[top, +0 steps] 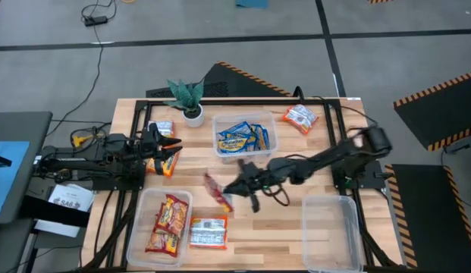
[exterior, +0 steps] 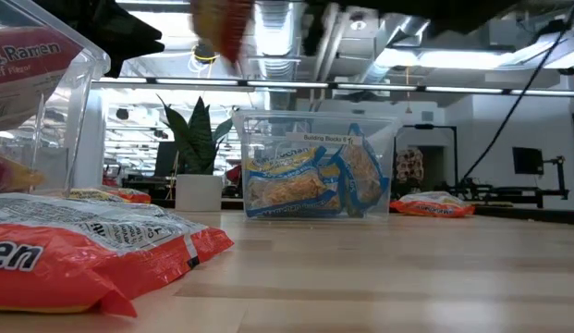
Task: Sort Maruchan noodles
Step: Put the red noodle packet into the bottom left transparent bin, then put the orange noodle packet into the bottom right transparent bin
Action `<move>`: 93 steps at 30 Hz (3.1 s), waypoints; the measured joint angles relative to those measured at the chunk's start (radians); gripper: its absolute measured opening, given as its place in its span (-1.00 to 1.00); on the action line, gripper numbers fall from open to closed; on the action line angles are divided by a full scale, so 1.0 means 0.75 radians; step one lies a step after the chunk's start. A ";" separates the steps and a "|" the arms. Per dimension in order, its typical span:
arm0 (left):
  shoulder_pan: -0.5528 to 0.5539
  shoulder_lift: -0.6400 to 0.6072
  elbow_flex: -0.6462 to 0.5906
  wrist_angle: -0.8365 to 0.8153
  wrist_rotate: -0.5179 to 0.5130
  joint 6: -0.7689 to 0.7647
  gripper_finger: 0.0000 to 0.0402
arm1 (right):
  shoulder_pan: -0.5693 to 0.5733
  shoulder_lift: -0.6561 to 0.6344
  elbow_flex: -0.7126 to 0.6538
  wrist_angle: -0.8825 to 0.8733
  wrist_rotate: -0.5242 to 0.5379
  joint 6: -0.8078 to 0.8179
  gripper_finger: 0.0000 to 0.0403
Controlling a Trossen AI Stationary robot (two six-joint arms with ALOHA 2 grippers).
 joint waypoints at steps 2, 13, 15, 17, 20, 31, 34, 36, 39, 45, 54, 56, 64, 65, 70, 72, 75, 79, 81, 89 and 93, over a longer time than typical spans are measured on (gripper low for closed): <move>0.000 0.000 0.000 0.001 -0.004 0.008 -0.43 | -0.017 0.119 0.119 0.050 -0.088 -0.019 -0.97; 0.000 0.000 0.000 -0.001 -0.044 0.019 -0.43 | -0.058 0.635 0.876 0.058 -0.590 -0.026 -0.97; 0.000 0.000 0.000 -0.001 -0.044 0.018 -0.43 | -0.059 0.704 0.981 0.057 -0.611 -0.026 -0.97; 0.000 0.000 0.000 -0.001 -0.044 0.018 -0.43 | -0.059 0.770 1.073 0.036 -0.613 -0.026 -0.96; 0.000 -0.001 0.000 -0.001 -0.044 0.017 -0.43 | -0.059 0.865 1.190 -0.033 -0.608 -0.021 -0.94; 0.000 0.000 0.000 -0.005 -0.044 0.019 -0.43 | -0.094 0.996 1.406 -0.242 -0.621 0.029 -0.27; 0.000 0.000 0.000 -0.011 -0.044 0.019 -0.43 | -0.119 0.934 1.400 -0.396 -0.703 -0.020 -0.05; 0.000 0.000 0.000 -0.012 -0.044 0.019 -0.43 | -0.138 0.879 1.403 -0.521 -0.707 -0.060 0.07; 0.000 0.000 0.000 -0.014 -0.044 0.018 -0.43 | -0.160 0.807 1.404 -0.722 -0.706 -0.136 0.17; 0.000 0.000 0.000 -0.052 -0.043 0.003 -0.43 | -0.163 0.611 1.402 -1.465 -0.586 -0.510 0.18; 0.001 -0.001 0.001 -0.072 -0.043 -0.037 -0.43 | -0.085 0.471 1.354 -2.174 -0.042 -0.601 0.11; 0.000 0.000 0.001 -0.081 -0.043 -0.040 -0.43 | -0.064 0.412 1.262 -2.171 0.037 -0.568 0.10; 0.000 0.000 0.001 -0.091 -0.040 -0.045 -0.43 | 0.032 0.014 0.626 -1.971 0.462 -0.289 0.05; 0.000 0.000 0.001 -0.091 -0.040 -0.045 -0.43 | 0.050 -0.046 0.547 -1.936 0.528 -0.250 0.04; 0.001 0.017 0.001 -0.116 0.007 -0.121 -0.43 | 0.137 -0.334 0.184 -1.644 0.845 -0.125 0.04; 0.000 0.055 0.001 -0.134 0.037 -0.157 -0.43 | 0.150 -0.423 0.080 -1.571 0.938 -0.096 0.04; 0.000 0.160 0.001 -0.140 0.042 -0.196 -0.43 | 0.141 -0.496 -0.001 -1.493 0.997 -0.082 0.04; 0.012 0.369 0.049 -0.218 0.091 -0.201 -0.43 | 0.087 -0.540 -0.018 -1.473 1.004 -0.114 0.04; 0.033 0.488 0.161 -0.380 0.159 -0.251 -0.43 | 0.055 -0.549 -0.017 -1.446 1.004 -0.161 0.04; 0.108 0.899 0.619 -1.189 -0.007 -0.471 -0.43 | -0.074 -0.559 -0.018 -1.449 1.001 -0.229 0.04; 0.137 1.026 0.713 -1.369 0.056 -0.506 -0.43 | -0.093 -0.558 -0.018 -1.514 0.999 -0.193 0.04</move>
